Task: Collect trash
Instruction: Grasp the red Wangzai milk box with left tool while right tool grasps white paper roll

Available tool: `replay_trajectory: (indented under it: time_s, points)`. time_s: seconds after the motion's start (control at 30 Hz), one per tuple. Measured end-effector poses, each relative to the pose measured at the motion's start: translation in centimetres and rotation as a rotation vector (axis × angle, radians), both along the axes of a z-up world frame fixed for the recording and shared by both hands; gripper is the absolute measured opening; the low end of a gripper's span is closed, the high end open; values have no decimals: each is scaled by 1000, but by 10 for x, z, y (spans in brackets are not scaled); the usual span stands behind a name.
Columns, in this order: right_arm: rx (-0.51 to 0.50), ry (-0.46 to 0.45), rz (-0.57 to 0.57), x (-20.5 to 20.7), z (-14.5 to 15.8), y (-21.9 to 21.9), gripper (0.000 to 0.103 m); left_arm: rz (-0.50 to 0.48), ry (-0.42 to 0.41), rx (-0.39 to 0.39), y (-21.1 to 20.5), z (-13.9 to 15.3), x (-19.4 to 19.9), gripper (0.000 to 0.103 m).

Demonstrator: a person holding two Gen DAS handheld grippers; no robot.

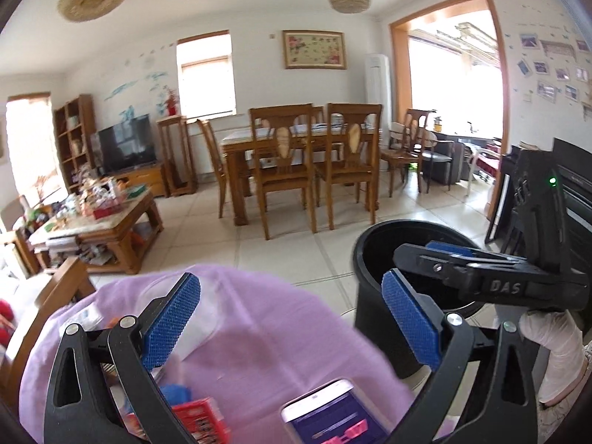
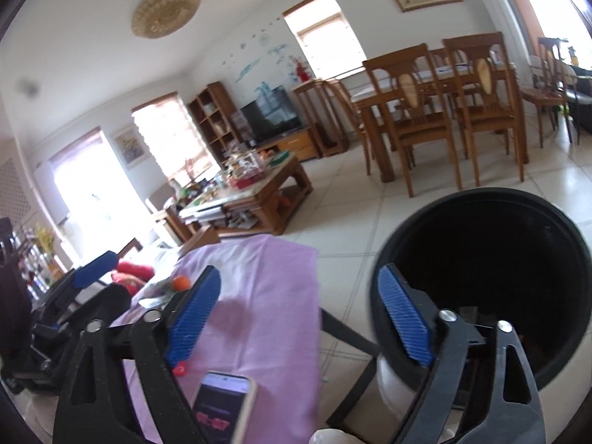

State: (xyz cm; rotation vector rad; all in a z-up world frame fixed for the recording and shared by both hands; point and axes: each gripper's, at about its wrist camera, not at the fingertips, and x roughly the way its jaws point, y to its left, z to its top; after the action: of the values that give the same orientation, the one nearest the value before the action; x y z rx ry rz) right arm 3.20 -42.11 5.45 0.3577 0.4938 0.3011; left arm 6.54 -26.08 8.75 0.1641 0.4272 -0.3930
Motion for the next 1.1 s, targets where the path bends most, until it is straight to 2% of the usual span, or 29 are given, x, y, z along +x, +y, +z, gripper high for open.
replay_trajectory:
  time_s: [0.27,0.4,0.5,0.6,0.67,0.8,0.83,0.87,1.0,1.1]
  points:
    - [-75,35,165,35,-1,103,88,179,65,-37,120,-23,13,98]
    - [-147,88,311,43,-14,160,88,257,128,5,182,-43,24,98]
    - [-247,122,416,41,-26,203,89,269,189,37,216,-56,36,98]
    - [-334,151,489,40,-41,230,89,269,211,111,232,-69,43,98]
    - [-364,147,487,40,-46,236,89,246,231,141,238,-77,45,98]
    - [-313,202,400,75,-40,227,89,209,267,153,246,-90,54,98]
    - [-313,205,388,83,-38,227,92,201,284,158,248,-94,59,98]
    - [-331,209,378,92,-36,228,98,187,292,159,247,-95,63,98]
    - [-467,246,388,129,-47,243,98,175,293,202,249,-105,63,97]
    - [-522,288,403,149,-65,255,98,146,323,163,252,-107,68,85]
